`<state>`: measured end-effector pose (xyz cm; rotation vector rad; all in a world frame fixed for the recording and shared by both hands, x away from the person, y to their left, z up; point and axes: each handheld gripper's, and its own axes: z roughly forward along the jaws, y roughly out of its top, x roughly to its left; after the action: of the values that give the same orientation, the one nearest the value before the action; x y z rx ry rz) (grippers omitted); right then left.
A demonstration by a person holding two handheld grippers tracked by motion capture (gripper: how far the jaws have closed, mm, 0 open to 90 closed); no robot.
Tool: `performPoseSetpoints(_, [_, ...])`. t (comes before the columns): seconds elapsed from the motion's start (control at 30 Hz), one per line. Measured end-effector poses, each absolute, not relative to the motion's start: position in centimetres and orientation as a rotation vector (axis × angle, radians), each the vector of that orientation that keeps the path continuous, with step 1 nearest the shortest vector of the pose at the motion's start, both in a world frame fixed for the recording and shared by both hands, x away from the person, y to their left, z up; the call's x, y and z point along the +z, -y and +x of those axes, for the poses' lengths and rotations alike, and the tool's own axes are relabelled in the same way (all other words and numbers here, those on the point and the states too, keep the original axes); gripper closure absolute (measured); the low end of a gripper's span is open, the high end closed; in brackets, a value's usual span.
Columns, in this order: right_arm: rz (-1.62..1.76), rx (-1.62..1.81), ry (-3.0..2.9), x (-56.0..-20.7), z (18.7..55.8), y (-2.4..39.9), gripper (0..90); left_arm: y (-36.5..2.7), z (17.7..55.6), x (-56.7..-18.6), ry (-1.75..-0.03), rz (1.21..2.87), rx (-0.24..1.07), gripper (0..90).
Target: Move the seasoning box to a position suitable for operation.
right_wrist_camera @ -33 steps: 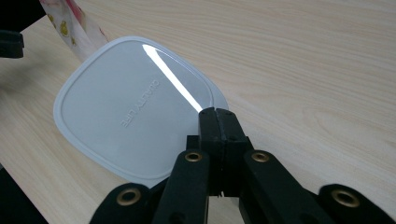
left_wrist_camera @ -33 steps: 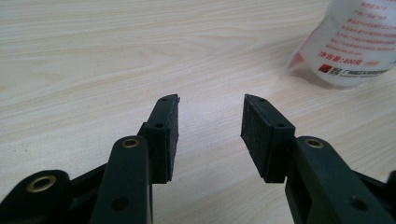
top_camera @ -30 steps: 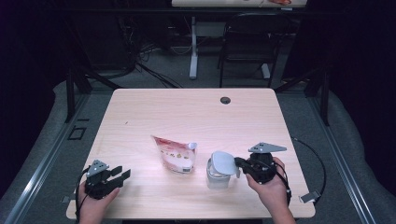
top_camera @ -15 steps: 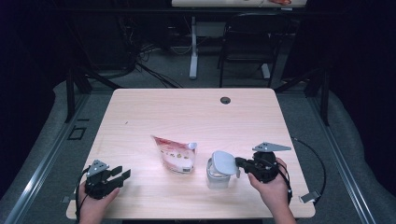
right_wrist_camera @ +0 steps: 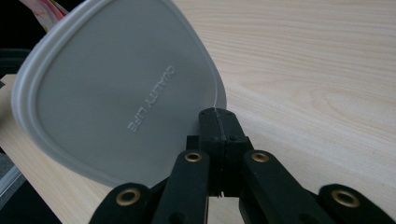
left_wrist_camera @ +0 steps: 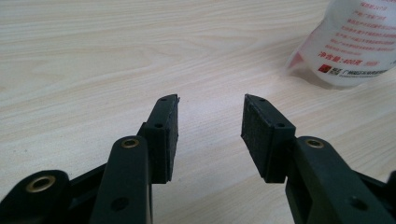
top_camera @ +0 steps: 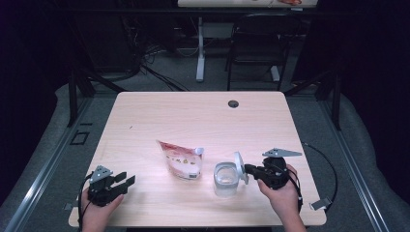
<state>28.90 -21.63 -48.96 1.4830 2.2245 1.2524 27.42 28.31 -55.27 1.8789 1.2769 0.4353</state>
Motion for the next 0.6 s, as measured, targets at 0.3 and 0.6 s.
performPoseSetpoints(0.3, [1.504,1.258,-2.223,-49.31,28.99,21.73,90.0,-28.30,27.42,-55.27,-1.277,1.880,0.435,56.4])
performPoseSetpoints(0.6, [1.537,1.292,-2.227,-49.83,29.17,22.13,90.0,-28.30,27.40,-55.27,-1.277,1.879,0.434,56.4])
